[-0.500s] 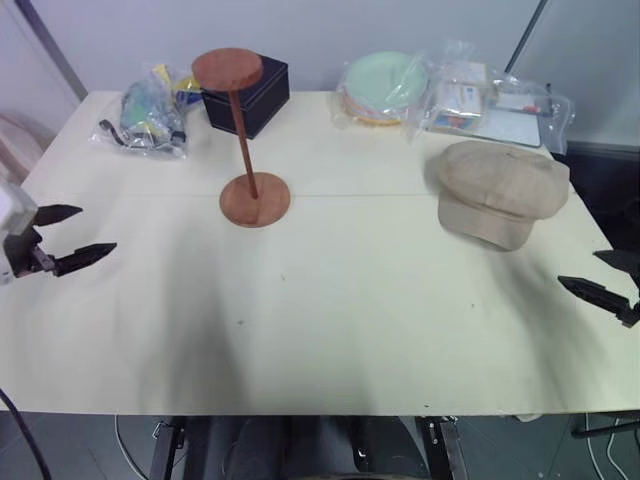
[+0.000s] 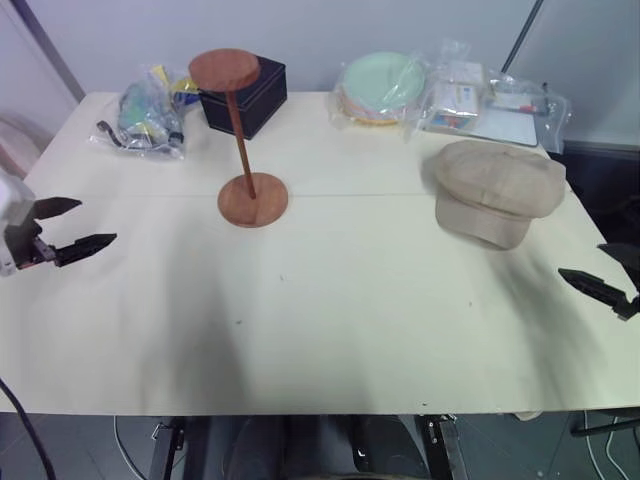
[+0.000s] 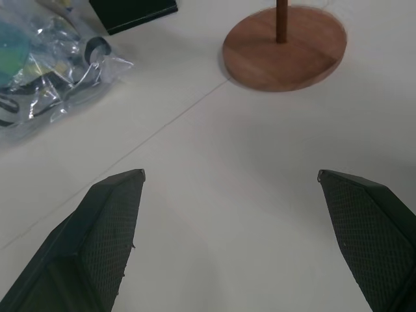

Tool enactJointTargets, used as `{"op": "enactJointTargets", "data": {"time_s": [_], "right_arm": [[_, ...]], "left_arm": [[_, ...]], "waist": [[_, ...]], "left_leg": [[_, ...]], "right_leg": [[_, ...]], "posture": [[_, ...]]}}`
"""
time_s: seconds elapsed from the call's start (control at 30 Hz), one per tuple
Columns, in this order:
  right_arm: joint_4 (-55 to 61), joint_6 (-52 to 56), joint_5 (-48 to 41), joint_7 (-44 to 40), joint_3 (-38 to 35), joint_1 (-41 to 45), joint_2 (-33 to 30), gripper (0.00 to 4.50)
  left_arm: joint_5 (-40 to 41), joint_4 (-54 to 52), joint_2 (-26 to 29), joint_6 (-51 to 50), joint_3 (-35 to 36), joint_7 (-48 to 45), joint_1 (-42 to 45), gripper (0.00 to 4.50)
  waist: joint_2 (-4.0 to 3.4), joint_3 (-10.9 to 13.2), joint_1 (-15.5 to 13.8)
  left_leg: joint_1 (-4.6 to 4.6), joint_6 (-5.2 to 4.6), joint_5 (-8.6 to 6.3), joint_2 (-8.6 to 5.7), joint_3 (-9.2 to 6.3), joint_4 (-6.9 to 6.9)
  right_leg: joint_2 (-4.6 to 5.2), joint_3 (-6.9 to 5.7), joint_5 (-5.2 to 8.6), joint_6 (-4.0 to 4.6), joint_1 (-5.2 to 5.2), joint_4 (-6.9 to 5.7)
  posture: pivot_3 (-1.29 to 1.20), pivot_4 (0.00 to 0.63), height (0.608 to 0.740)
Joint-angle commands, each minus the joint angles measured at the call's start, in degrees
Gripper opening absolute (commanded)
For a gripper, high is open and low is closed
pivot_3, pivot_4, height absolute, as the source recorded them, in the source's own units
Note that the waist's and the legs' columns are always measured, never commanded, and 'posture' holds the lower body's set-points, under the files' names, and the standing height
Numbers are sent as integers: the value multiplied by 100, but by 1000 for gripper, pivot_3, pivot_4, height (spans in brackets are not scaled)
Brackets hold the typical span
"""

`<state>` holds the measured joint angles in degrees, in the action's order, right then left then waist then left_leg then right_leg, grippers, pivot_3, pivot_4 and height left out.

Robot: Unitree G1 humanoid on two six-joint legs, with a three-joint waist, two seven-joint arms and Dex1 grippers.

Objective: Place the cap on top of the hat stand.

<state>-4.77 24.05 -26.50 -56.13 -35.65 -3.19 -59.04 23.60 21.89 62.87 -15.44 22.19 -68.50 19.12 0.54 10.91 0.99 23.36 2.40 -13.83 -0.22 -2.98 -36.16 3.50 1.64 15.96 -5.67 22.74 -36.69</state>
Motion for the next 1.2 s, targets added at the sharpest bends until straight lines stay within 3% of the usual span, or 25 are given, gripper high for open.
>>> {"op": "enactJointTargets", "data": {"time_s": [0.03, 0.2, 0.27, 0.37, 0.53, 0.9, 1.0, 1.2], "right_arm": [[739, 61, 381, 501, 269, 114, -84, 4456], [2017, 255, 1217, 1401, 1210, 233, 48, 4456], [2306, 348, 1462, 1710, 1551, 359, 153, 4456], [2352, 202, 2519, 2490, 2479, 749, 355, 4456], [1190, -274, 4300, 3491, 3822, 1434, 527, 4456], [-1342, -1361, 5150, 4392, 4639, 2999, 1553, 4456], [-1547, -1590, 5191, 4363, 4699, 3089, 1672, 3648], [-1535, -1698, 5260, 4324, 4644, 3041, 1753, 523]], "left_arm": [[804, -1237, -147, -932, 40, -45, 111, 4500], [2002, -3135, -767, -2335, -244, 410, 70, 4500], [2251, -3586, -947, -2635, -378, 593, 98, 4500], [2422, -4270, -1238, -2886, -998, 743, 329, 4500], [2543, -4376, -1663, -3111, -1602, 869, 1005, 4500], [2363, -4070, -2036, -3099, -1958, 1013, 1668, 4500], [2311, -4074, -2034, -3076, -1968, 1022, 1659, 4500], [2382, -4109, -1992, -3141, -1851, 1100, 1652, 4500]], "waist": [[1, -1, -3], [1, -1, -14], [2, -1, 1], [3, -1, 1], [4, -1, -21], [6, -2, 31], [6, -3, 28], [6, -3, 23]], "left_leg": [[-1, 0, 0, 3, -2, -3], [-2, 2, 1, 0, -9, -14], [-3, 3, 2, 0, -12, -15], [-4, 4, 2, -4, -13, -17], [-2, 8, 5, -18, -15, -29], [-3, 9, 7, -18, -17, -32], [-4, 9, 7, -18, -18, -33], [-4, 9, 7, -18, -22, -33]], "right_leg": [[2, 0, 1, -1, 0, -8], [6, 2, 6, -8, 5, -43], [4, 2, 6, -8, 4, -45], [1, 2, 6, -8, 4, -48], [-1, 2, 7, -6, 3, -50], [-8, 5, 6, -5, 3, -58], [-9, 5, 6, -5, 3, -59], [-9, 5, 5, -6, 2, -60]], "posture": [[0, 150, 740], [0, 150, 740], [0, 150, 740], [0, 150, 740], [0, 150, 740], [0, 150, 740], [0, 150, 740], [0, 150, 740]]}}
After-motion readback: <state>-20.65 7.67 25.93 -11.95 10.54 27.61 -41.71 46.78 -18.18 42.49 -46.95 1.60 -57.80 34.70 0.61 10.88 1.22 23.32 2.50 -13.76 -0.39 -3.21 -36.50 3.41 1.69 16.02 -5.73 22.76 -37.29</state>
